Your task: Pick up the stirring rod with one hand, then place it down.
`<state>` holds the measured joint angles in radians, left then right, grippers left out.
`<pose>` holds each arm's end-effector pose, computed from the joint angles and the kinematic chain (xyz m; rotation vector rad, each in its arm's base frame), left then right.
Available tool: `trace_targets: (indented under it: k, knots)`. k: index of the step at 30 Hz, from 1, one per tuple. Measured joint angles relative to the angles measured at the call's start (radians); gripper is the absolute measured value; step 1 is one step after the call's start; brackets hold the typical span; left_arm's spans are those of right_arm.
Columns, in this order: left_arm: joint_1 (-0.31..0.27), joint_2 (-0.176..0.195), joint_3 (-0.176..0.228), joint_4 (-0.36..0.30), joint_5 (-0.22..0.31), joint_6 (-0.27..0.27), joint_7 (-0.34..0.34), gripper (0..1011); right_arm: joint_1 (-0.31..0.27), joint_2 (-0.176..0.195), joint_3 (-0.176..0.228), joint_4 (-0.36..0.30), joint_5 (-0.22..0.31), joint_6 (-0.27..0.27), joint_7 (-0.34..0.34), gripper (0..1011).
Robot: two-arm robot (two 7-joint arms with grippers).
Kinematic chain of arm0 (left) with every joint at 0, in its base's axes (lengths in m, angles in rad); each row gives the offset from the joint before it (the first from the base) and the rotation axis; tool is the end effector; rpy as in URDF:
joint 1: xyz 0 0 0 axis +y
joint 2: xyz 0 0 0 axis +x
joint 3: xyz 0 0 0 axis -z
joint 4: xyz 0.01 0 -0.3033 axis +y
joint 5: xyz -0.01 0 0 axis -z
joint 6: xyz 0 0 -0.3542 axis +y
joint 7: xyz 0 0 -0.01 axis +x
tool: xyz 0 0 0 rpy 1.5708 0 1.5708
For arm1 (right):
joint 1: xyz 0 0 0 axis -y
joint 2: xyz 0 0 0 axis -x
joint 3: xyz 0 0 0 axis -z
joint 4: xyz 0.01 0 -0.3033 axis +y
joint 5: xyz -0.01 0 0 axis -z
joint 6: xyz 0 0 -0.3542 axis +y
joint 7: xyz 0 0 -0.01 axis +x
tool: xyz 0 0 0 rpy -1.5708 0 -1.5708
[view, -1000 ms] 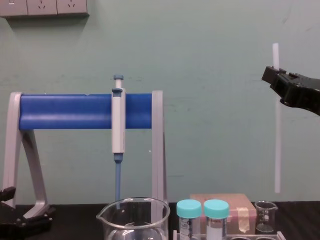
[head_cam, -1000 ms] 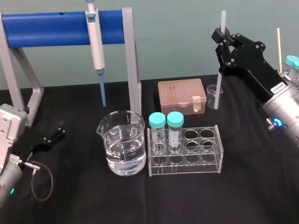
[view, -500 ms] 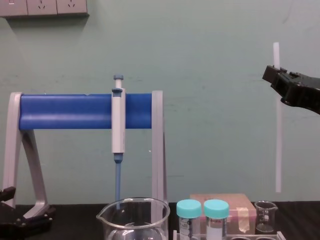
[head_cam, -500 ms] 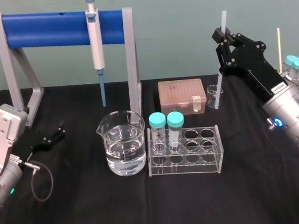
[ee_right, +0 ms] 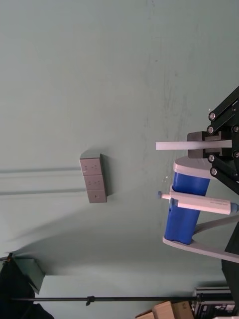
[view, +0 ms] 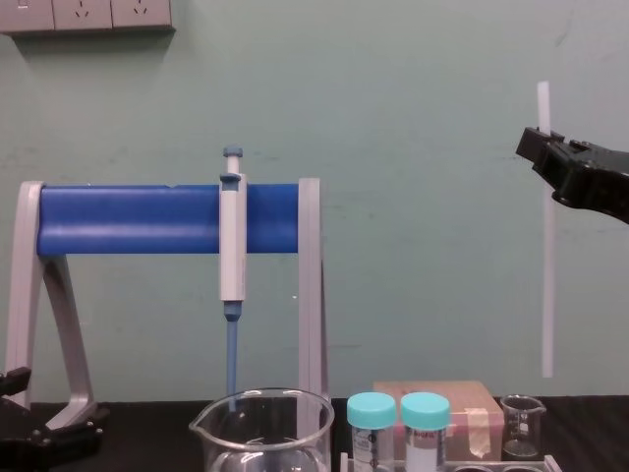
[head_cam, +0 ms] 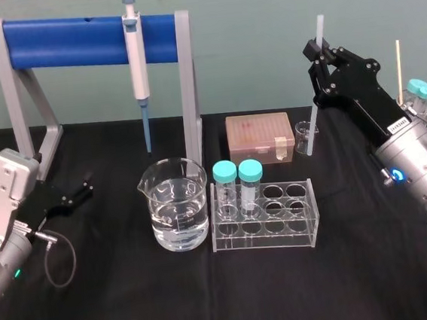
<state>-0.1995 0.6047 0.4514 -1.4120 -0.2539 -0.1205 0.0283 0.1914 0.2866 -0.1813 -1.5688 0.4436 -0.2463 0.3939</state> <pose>0.4032 0.0782 -0.3217 0.3045 -0.2850 1.2480 0.4217 -0.0245 -0.2421 0.3538 -0.2263 -0.9951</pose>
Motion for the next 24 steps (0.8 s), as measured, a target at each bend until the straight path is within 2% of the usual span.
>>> trace_targets:
  k: [24]
  knots:
    - [0.0,0.0,0.0,0.0,0.0,0.0,0.0,1000,0.002,0.003,-0.002,0.009,0.0,-0.002,0.006,72]
